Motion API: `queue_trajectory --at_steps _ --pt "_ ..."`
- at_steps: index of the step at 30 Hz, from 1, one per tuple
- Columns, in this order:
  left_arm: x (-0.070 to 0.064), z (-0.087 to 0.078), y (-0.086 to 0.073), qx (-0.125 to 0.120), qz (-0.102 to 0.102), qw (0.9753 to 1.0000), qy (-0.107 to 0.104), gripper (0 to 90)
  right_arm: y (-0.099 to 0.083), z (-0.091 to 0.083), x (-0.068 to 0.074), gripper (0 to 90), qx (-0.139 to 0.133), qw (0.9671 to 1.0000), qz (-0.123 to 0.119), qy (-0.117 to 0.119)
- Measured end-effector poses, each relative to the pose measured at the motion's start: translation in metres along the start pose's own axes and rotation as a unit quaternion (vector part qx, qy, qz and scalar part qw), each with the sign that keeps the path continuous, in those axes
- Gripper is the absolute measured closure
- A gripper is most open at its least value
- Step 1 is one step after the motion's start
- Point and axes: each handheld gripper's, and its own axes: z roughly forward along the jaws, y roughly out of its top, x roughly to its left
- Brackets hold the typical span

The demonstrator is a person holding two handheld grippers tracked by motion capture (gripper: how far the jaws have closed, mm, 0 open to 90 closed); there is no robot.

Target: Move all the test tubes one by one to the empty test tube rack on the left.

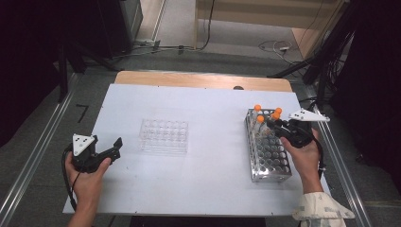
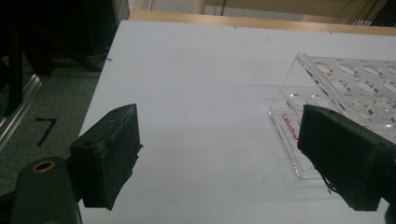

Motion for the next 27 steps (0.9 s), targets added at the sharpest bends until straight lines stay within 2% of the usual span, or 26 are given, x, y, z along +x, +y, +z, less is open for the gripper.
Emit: queue_trajectory --at_steps 7,13,22,27 --pt "-0.001 -0.003 0.003 -0.008 0.002 1.0000 -0.003 13.7 0.009 -0.020 0.003 71.9 -0.018 0.9998 0.000 -0.004" --pt "-0.008 -0.007 0.008 -0.014 0.003 0.9996 -0.024 13.7 0.013 -0.031 0.012 71.9 -0.021 0.9997 -0.009 0.007" --pt "-0.023 -0.007 0.015 -0.022 0.016 0.9985 -0.048 13.6 0.026 -0.041 0.035 71.9 -0.032 0.9980 -0.027 0.047" --pt "-0.035 -0.002 0.018 -0.023 0.023 0.9971 -0.069 13.6 0.028 -0.030 0.051 71.9 -0.022 0.9966 -0.036 0.071"
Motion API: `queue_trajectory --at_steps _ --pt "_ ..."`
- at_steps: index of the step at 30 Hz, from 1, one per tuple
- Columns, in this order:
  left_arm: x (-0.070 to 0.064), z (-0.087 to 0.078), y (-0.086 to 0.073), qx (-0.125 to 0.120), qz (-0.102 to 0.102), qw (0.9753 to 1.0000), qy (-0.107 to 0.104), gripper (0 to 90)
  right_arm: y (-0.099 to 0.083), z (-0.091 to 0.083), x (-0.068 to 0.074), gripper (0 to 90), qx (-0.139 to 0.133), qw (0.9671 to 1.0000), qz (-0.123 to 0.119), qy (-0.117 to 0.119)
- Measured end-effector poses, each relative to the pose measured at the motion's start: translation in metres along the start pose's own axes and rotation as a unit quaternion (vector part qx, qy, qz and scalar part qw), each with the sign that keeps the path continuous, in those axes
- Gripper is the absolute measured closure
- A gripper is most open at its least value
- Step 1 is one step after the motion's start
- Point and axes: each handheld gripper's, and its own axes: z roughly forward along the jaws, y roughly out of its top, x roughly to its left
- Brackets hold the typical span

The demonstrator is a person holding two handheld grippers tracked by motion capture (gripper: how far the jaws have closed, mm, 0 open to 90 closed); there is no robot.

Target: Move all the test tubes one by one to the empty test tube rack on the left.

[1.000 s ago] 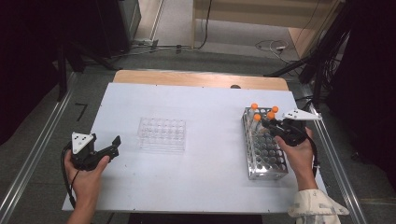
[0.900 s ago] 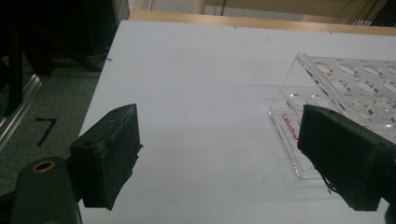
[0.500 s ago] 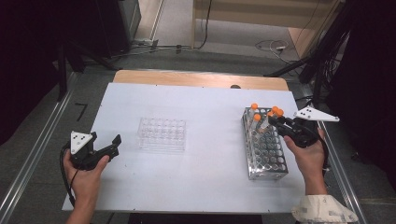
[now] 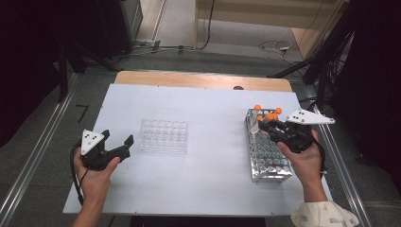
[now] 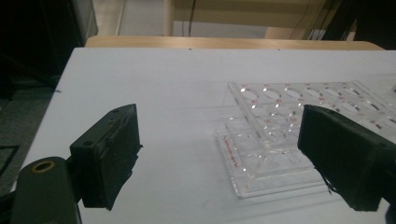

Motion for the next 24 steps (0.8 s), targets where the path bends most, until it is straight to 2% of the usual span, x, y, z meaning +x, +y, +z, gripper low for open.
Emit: queue_trajectory --at_steps 6,11,16,24 --pt "-0.011 0.010 0.003 0.002 0.005 0.9998 -0.019 13.7 -0.002 0.023 0.016 71.9 0.019 0.9993 -0.013 0.029" --pt "-0.026 0.019 0.009 -0.005 0.009 0.9992 -0.039 15.4 0.000 0.041 0.034 71.9 0.031 0.9975 -0.029 0.057" --pt "-0.039 0.026 0.013 -0.002 0.007 0.9982 -0.059 16.3 0.001 0.055 0.048 71.9 0.041 0.9954 -0.041 0.076" --pt "-0.065 0.035 0.018 0.003 0.035 0.9955 -0.087 16.5 -0.002 0.076 0.066 71.9 0.064 0.9914 -0.056 0.099"
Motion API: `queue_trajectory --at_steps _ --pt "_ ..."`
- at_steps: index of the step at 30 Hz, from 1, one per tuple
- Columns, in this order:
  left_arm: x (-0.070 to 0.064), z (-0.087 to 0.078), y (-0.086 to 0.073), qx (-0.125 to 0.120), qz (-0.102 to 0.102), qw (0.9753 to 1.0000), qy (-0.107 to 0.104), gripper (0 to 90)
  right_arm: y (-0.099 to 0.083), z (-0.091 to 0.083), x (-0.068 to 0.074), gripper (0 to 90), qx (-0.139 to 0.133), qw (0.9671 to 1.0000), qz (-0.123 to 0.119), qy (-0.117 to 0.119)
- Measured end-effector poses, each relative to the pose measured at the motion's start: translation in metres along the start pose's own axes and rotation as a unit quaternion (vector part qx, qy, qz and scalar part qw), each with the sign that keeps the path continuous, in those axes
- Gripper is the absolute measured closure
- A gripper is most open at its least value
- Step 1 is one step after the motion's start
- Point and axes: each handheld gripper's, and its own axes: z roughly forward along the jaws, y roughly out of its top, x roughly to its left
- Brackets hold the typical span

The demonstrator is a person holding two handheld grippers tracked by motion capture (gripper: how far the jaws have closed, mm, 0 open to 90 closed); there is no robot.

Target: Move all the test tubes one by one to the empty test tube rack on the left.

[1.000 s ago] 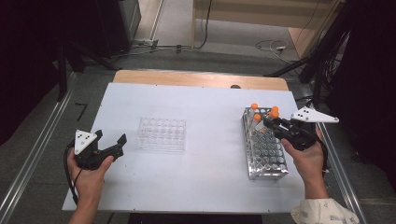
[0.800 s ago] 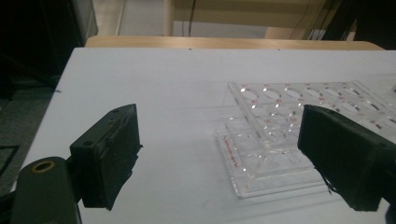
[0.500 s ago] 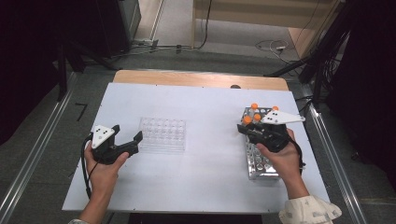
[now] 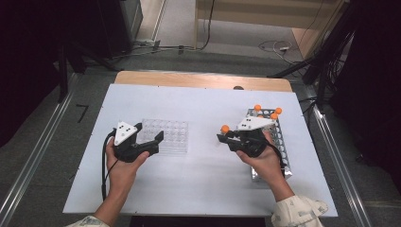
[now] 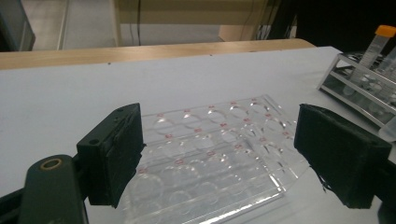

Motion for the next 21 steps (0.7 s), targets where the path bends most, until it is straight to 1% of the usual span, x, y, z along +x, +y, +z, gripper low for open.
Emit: queue_trajectory --at_steps 3,4,5,6,7,8,11,14,16,19,20,21 --pt "-0.007 0.004 0.004 0.001 0.006 0.9999 -0.014 17.3 0.002 0.009 0.006 71.9 0.004 0.9999 -0.006 0.012" --pt "-0.012 0.006 0.006 0.001 0.009 0.9997 -0.024 17.3 0.002 0.011 0.007 72.0 0.006 0.9998 -0.008 0.015" --pt "-0.012 0.006 0.006 0.001 0.009 0.9997 -0.024 17.3 0.003 0.015 0.010 72.0 0.007 0.9997 -0.011 0.020" --pt "-0.019 0.009 0.008 0.000 0.014 0.9993 -0.035 17.3 0.004 0.018 0.012 72.0 0.009 0.9996 -0.012 0.023" --pt "-0.019 0.009 0.008 0.000 0.014 0.9993 -0.035 17.3 0.004 0.020 0.013 72.0 0.010 0.9995 -0.015 0.026" --pt "-0.029 0.012 0.010 0.001 0.023 0.9984 -0.051 17.3 0.005 0.023 0.015 72.0 0.012 0.9994 -0.014 0.029" --pt "-0.042 0.016 0.013 0.001 0.037 0.9968 -0.071 17.5 0.006 0.031 0.021 72.0 0.016 0.9989 -0.023 0.037" --pt "-0.050 0.019 0.014 0.004 0.041 0.9955 -0.085 18.3 0.006 0.036 0.027 72.0 0.023 0.9985 -0.025 0.043" --pt "-0.055 0.021 0.014 0.004 0.044 0.9945 -0.095 18.8 0.006 0.040 0.031 72.0 0.026 0.9979 -0.033 0.049" --pt "-0.060 0.021 0.015 0.004 0.046 0.9926 -0.112 21.6 0.006 0.045 0.035 72.0 0.032 0.9975 -0.035 0.052" --pt "-0.060 0.021 0.015 0.004 0.046 0.9926 -0.112 22.4 0.006 0.046 0.035 72.0 0.033 0.9974 -0.035 0.055" --pt "-0.064 0.020 0.016 0.002 0.048 0.9912 -0.124 23.5 0.006 0.047 0.036 72.0 0.033 0.9974 -0.034 0.054"
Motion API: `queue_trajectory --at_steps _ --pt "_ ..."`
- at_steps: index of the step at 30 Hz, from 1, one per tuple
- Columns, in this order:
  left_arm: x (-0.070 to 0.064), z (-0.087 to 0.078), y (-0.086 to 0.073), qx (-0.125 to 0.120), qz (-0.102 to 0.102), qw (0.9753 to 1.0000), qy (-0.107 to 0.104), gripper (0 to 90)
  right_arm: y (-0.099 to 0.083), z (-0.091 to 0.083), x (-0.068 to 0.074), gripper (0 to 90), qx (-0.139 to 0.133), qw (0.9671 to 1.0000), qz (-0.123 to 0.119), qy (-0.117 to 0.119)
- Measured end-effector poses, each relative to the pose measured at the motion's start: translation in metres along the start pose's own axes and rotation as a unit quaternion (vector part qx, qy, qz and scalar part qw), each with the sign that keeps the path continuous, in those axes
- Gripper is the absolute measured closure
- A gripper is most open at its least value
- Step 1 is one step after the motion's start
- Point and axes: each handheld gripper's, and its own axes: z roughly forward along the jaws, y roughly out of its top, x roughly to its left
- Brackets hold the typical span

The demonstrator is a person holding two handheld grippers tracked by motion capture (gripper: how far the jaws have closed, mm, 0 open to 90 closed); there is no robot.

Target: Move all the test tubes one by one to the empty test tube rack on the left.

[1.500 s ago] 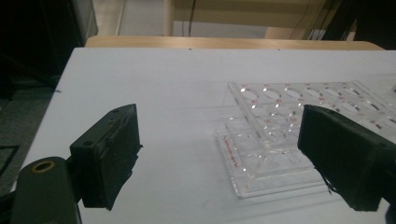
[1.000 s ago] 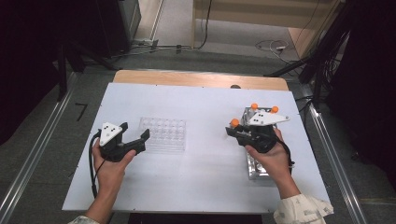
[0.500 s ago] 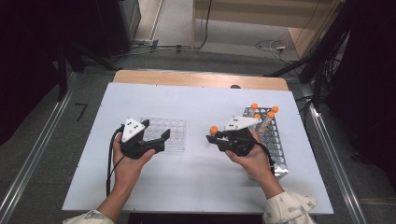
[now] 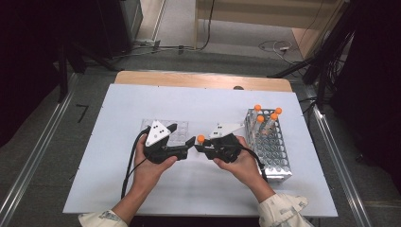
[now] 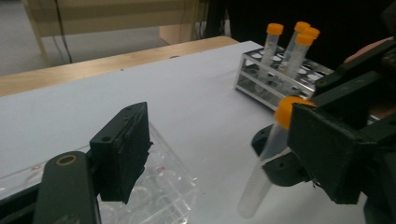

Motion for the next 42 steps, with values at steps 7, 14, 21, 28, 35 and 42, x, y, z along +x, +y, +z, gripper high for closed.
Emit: queue_trajectory --at_steps 7,14,21,28,35,42 --pt "-0.013 0.004 0.003 -0.004 0.025 0.9993 -0.026 37.8 0.001 0.003 0.004 72.0 0.002 1.0000 -0.006 0.006" --pt "-0.014 0.008 0.001 -0.005 0.032 0.9983 -0.049 56.9 0.001 0.003 0.005 72.0 0.003 0.9999 -0.007 0.008" --pt "-0.015 0.009 0.000 0.003 0.038 0.9975 -0.059 63.1 0.001 0.003 0.006 72.0 0.001 0.9999 -0.007 0.010" --pt "-0.015 0.010 -0.001 0.006 0.041 0.9967 -0.070 70.3 0.002 0.001 0.005 72.0 -0.002 0.9999 -0.003 0.011" --pt "-0.014 0.009 -0.001 0.002 0.039 0.9965 -0.074 71.0 0.002 0.001 0.006 71.7 -0.003 0.9999 -0.006 0.011" --pt "-0.003 0.000 0.004 -0.013 0.023 0.9972 -0.070 71.2 0.003 -0.003 0.008 53.4 -0.019 0.9997 -0.010 0.012"
